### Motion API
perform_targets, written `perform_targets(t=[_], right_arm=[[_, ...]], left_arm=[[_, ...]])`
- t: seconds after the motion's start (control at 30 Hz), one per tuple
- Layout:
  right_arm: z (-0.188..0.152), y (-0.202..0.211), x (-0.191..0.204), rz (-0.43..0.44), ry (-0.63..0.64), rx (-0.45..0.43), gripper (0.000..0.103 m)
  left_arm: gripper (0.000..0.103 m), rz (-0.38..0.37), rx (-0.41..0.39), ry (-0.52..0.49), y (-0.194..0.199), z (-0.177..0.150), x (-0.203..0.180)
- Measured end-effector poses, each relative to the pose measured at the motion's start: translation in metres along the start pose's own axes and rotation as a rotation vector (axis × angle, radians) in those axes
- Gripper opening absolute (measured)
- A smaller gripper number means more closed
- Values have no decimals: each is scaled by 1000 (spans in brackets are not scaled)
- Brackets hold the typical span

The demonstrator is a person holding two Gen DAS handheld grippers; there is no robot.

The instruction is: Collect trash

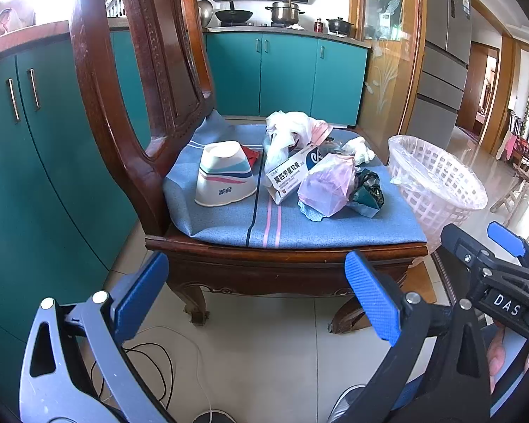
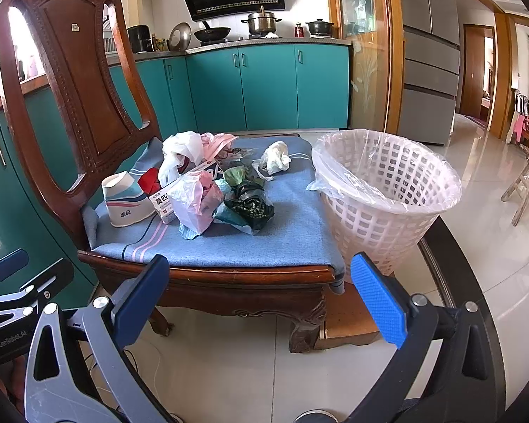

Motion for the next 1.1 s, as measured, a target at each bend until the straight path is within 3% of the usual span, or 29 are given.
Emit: perform_targets(t=[1.1], right_arm=[[-1,0,0,-2,2,0,100]], left_arm=[[100,1,6,-2,-2,-2,0]])
Point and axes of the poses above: each gripper's, at about its wrist camera, not at the fingertips, and y roughly against the way its jaws point, x to its left, z to its top, the point moved 4 cm from there along -y, roughly the way its jaws point, and after that the axes turned 5 degrees about y, right-handed, at the moved point
